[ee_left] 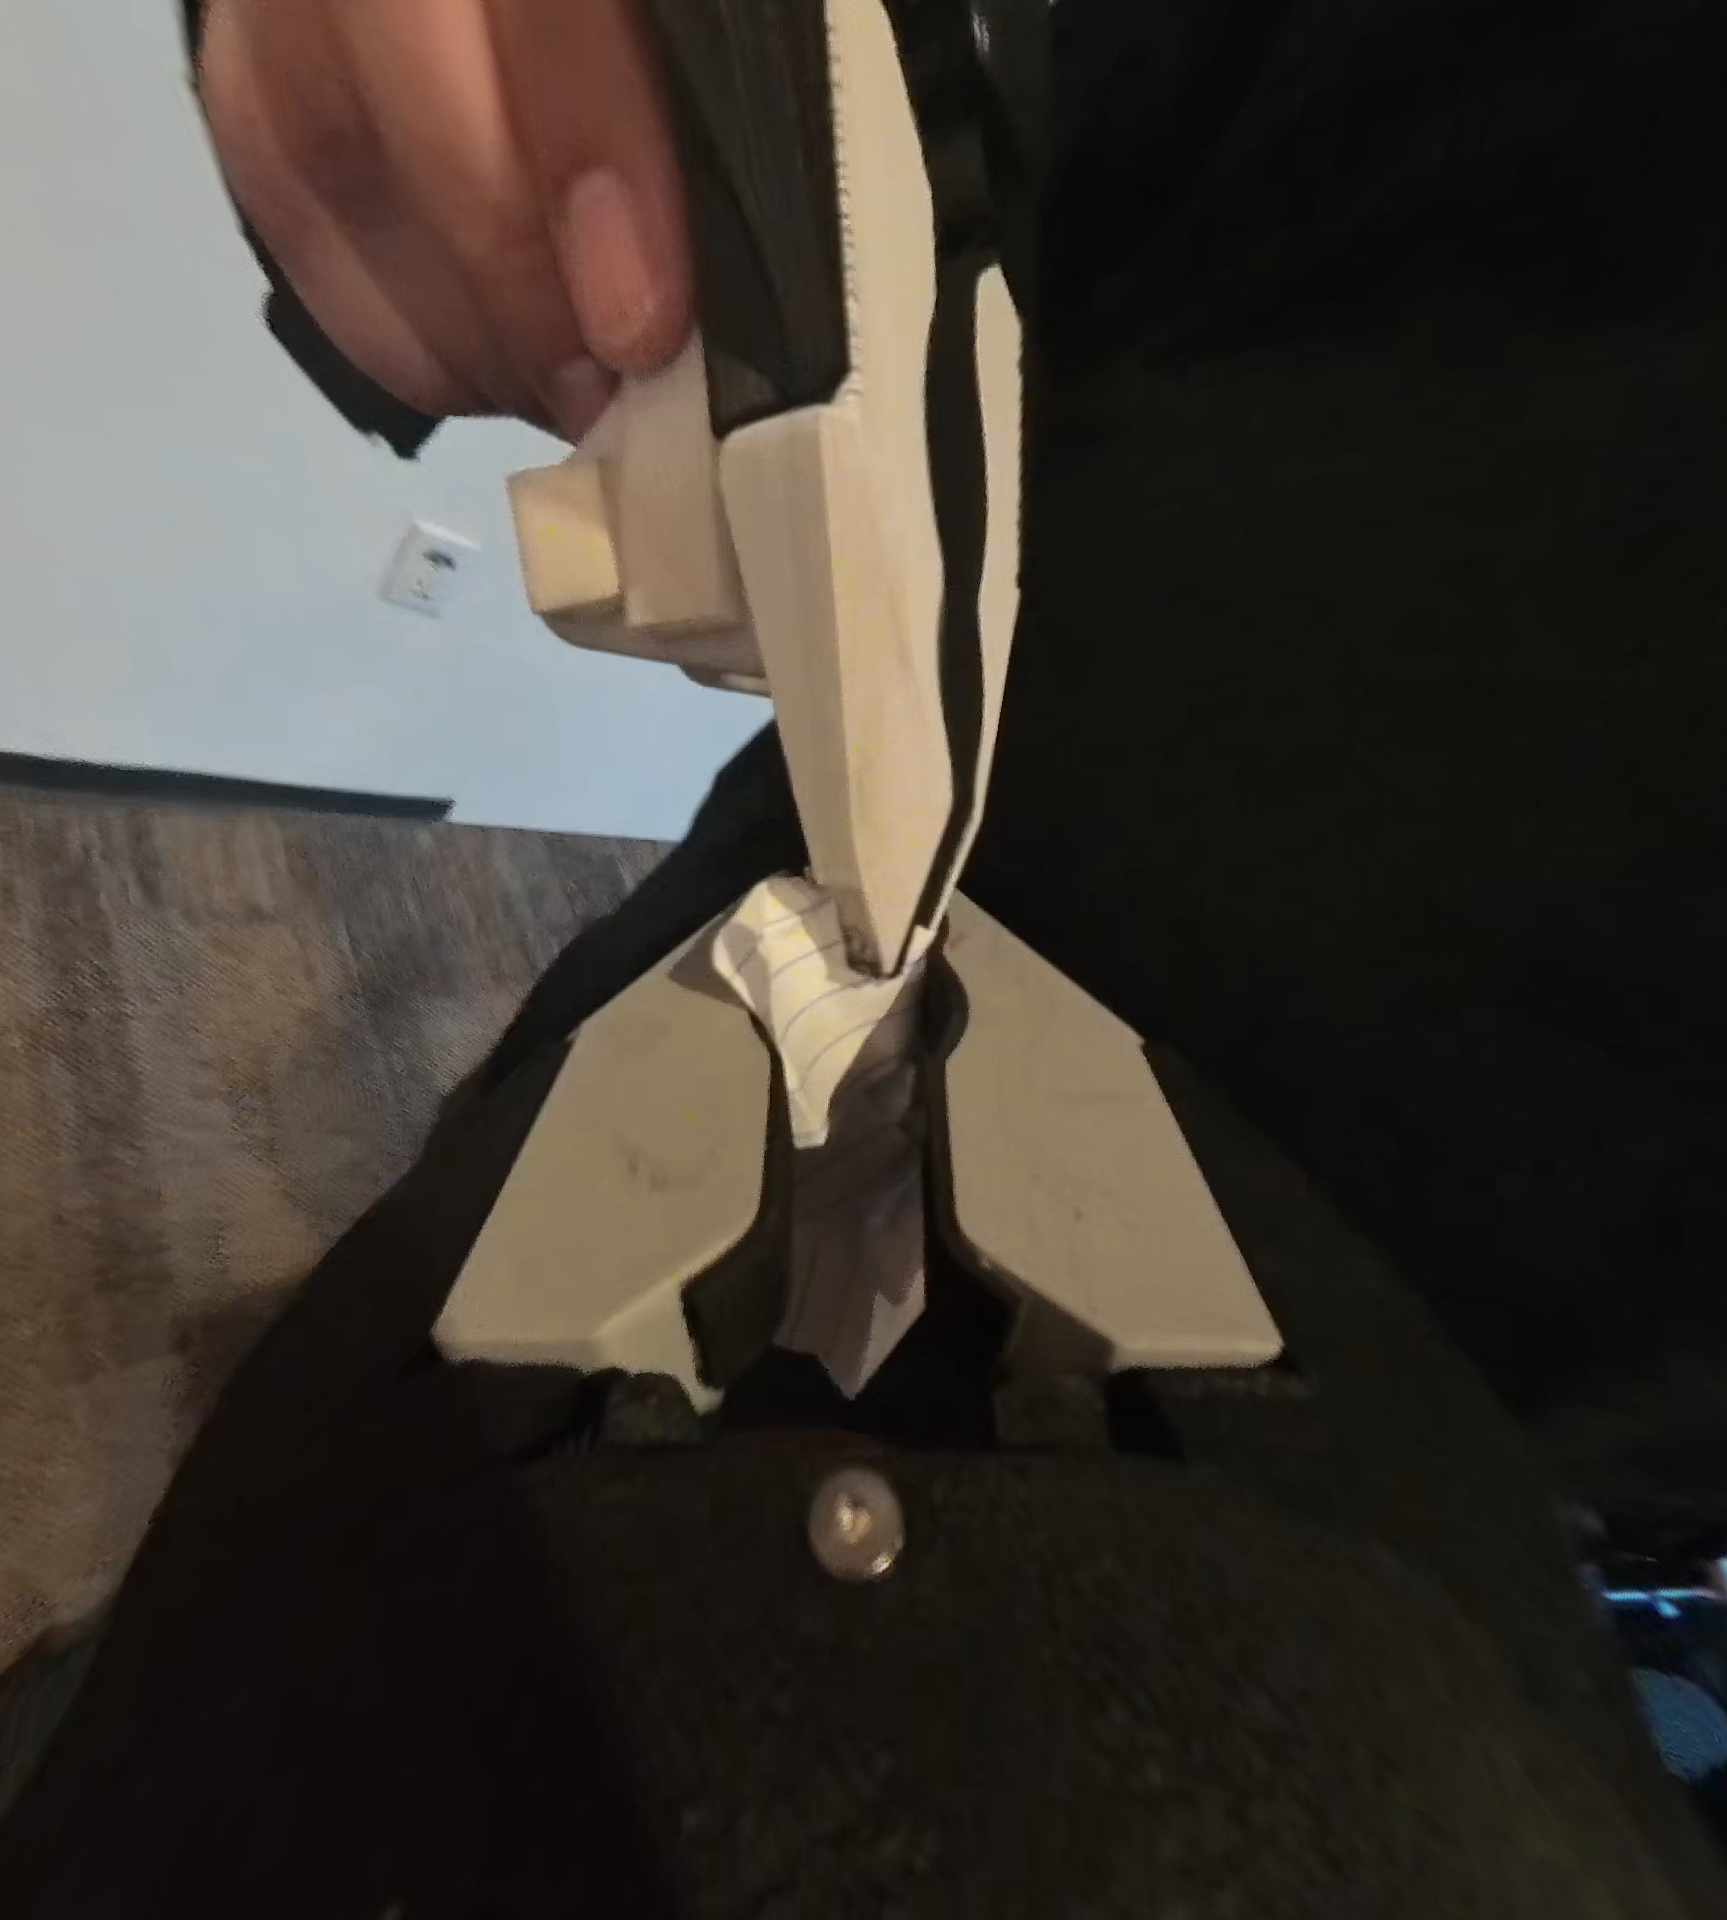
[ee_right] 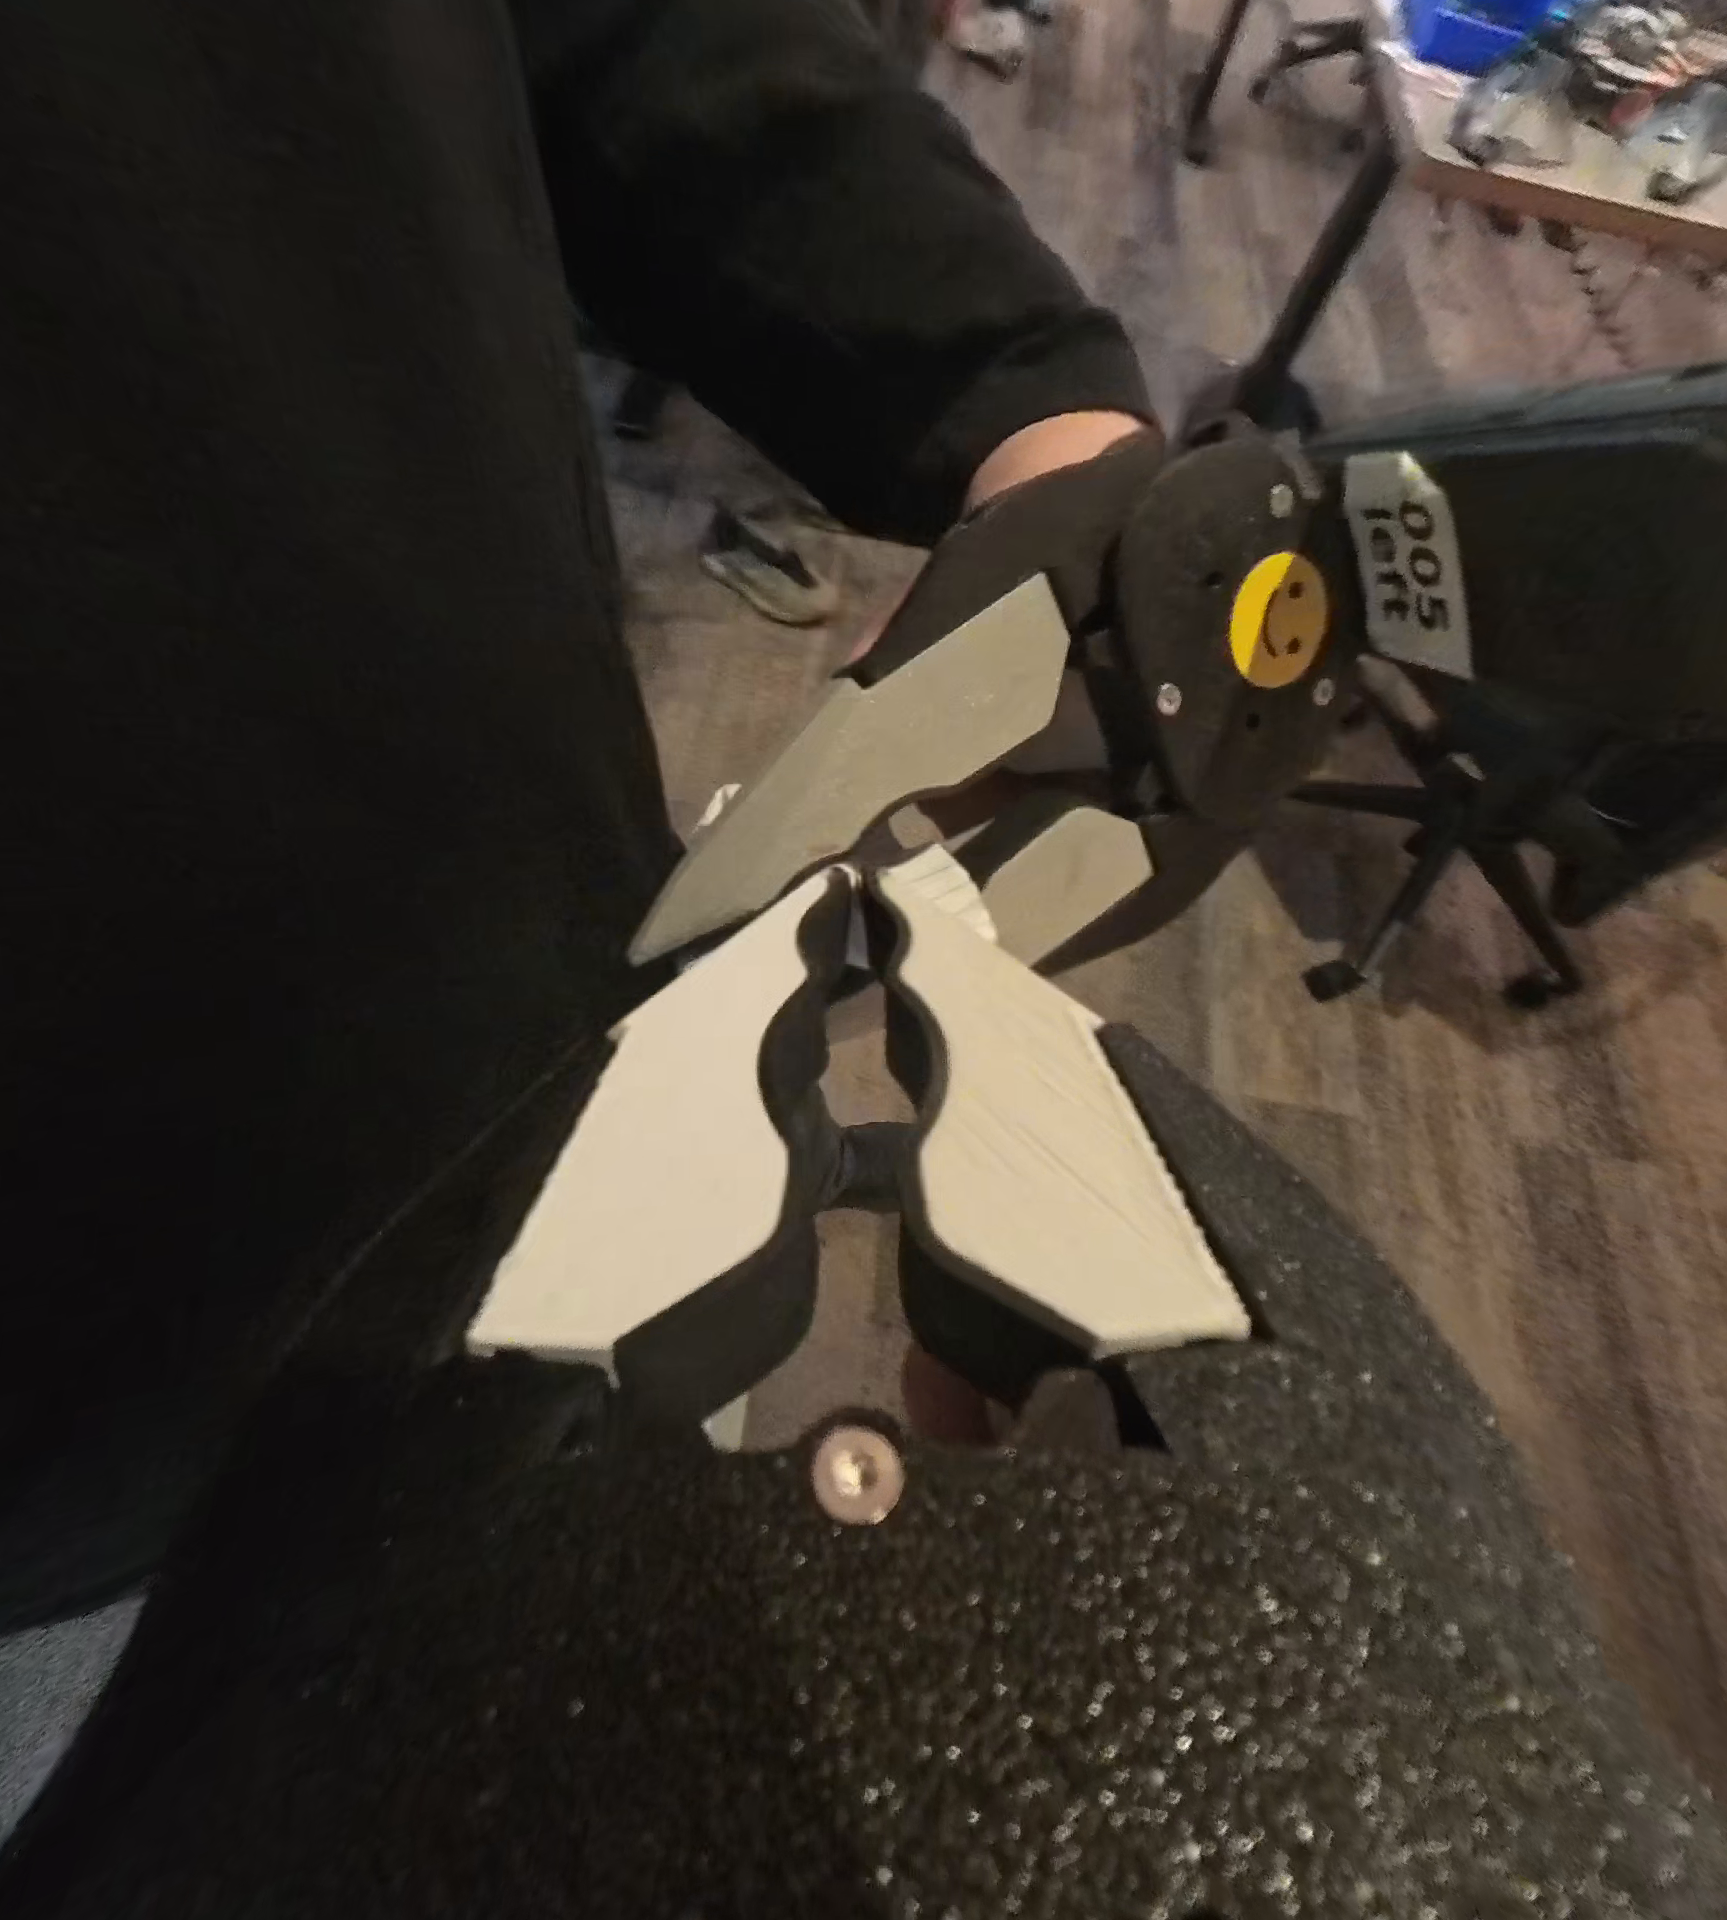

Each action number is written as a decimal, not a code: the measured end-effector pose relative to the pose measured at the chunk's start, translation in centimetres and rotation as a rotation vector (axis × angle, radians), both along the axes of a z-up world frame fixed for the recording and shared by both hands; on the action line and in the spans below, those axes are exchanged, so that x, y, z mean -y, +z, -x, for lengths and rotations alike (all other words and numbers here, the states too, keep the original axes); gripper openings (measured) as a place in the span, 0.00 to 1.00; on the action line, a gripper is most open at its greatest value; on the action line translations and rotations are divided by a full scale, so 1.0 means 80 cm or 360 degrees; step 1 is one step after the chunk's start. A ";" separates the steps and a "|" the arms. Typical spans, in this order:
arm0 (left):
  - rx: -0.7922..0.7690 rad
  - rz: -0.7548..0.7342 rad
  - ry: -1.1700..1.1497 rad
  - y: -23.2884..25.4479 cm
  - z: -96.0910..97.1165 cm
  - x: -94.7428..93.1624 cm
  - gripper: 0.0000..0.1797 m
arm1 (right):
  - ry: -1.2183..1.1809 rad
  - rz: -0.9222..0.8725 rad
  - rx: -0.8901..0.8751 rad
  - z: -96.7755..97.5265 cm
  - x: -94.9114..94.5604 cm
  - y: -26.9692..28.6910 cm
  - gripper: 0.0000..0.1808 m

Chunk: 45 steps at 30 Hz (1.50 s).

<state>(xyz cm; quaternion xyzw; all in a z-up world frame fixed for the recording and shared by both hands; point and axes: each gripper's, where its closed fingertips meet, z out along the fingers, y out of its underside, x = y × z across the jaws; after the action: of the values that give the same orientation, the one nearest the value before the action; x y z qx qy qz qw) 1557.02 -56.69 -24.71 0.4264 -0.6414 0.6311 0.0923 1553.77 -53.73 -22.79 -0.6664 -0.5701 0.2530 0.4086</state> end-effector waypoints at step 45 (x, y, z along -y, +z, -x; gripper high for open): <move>0.0485 -0.1756 0.1442 0.006 -0.490 -1.003 0.15 | 0.0013 0.1457 -0.0939 -0.448 -0.980 0.010 0.20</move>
<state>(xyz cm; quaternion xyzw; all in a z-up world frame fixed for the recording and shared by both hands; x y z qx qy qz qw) 1596.23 23.55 -24.25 0.5418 -0.6324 0.2448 -0.4965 1589.60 24.70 -21.99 -0.6748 -0.2653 0.6531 0.2182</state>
